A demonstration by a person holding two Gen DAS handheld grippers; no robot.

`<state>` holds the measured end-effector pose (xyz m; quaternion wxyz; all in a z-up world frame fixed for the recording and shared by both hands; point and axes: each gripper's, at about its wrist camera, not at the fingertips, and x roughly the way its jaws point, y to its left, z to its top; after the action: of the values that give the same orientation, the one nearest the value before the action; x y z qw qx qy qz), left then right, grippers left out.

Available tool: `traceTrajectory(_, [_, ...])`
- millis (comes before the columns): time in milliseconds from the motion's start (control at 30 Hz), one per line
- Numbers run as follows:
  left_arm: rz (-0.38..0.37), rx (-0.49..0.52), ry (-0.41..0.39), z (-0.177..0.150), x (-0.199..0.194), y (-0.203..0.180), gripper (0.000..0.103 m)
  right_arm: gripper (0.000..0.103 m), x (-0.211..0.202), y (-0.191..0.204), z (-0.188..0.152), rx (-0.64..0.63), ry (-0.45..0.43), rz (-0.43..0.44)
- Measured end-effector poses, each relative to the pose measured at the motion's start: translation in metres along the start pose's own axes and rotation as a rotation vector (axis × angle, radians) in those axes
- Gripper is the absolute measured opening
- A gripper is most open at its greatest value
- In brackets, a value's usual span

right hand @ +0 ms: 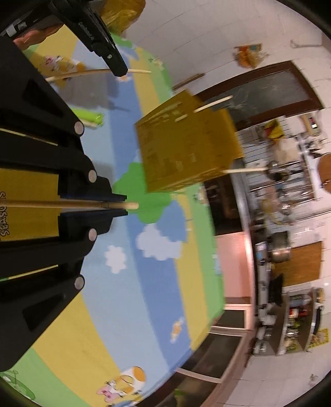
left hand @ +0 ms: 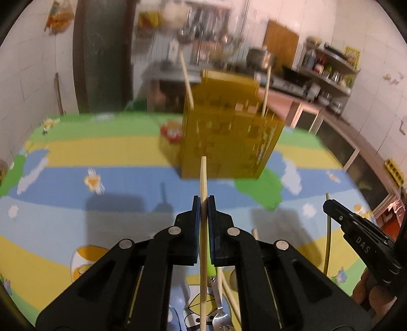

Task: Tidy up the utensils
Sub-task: 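Carry both chopsticks over the yellow holder and open both tools to drop them in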

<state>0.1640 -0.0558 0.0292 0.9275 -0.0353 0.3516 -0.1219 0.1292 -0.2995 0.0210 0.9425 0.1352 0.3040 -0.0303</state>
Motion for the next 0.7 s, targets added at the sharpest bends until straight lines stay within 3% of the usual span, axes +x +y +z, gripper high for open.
traceTrajectory(133, [0.012, 0.008, -0.103, 0.009, -0.027, 0.000, 0.004, 0.006, -0.022, 0.004, 0.010, -0.012, -0.103, 0.005])
traceTrajectory(367, [0.028, 0.018, -0.186, 0.002, -0.051, 0.004, 0.004, 0.006, -0.054, 0.015, 0.016, -0.064, -0.276, 0.003])
traceTrajectory(700, [0.016, 0.020, -0.266, 0.008, -0.077, 0.010, 0.004, 0.006, -0.082, 0.027, 0.015, -0.113, -0.399, 0.035])
